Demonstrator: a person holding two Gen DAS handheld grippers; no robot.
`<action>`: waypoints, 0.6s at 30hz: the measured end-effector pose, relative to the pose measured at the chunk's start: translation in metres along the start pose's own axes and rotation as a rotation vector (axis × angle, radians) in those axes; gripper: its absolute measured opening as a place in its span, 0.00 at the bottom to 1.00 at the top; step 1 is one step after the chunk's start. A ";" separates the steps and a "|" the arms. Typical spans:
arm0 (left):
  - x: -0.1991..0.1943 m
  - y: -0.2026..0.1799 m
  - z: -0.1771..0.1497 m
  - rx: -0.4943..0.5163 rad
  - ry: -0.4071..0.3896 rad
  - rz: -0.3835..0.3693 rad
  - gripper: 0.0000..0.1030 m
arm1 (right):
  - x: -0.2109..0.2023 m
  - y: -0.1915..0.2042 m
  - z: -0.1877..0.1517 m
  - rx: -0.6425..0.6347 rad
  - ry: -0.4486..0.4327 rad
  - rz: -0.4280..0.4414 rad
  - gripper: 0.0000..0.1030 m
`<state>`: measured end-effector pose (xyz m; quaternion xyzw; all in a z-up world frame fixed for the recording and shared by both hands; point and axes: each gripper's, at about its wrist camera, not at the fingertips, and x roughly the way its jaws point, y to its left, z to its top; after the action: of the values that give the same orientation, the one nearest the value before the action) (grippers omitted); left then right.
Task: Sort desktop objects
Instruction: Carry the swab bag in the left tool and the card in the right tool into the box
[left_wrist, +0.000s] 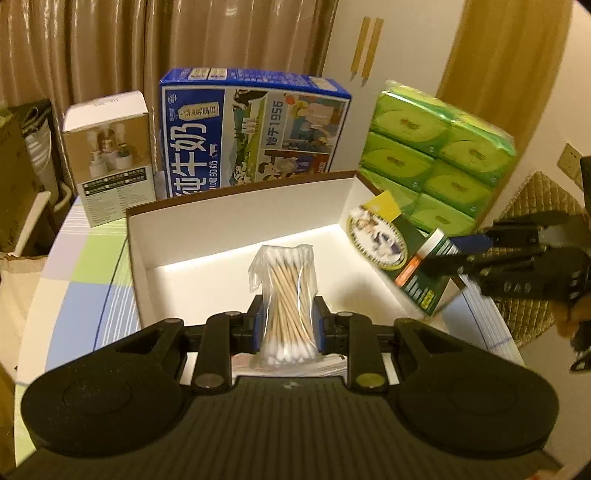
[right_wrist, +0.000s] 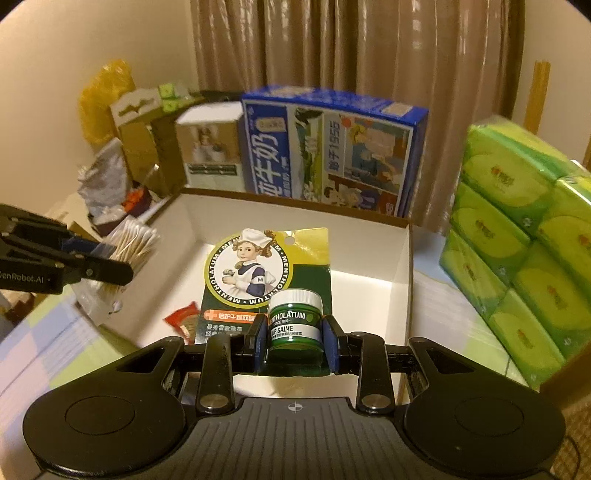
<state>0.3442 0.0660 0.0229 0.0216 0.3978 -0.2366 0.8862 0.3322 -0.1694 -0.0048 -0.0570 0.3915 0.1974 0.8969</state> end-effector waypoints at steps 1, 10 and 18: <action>0.008 0.002 0.004 -0.003 0.012 0.000 0.21 | 0.010 -0.001 0.003 -0.004 0.018 -0.010 0.28; 0.088 0.019 0.020 -0.041 0.150 0.016 0.21 | 0.072 -0.016 0.016 0.055 0.135 -0.043 0.28; 0.135 0.026 0.023 -0.067 0.246 0.063 0.21 | 0.105 -0.023 0.027 0.080 0.206 -0.060 0.28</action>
<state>0.4487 0.0299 -0.0619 0.0336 0.5103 -0.1910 0.8379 0.4242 -0.1516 -0.0632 -0.0526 0.4872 0.1479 0.8590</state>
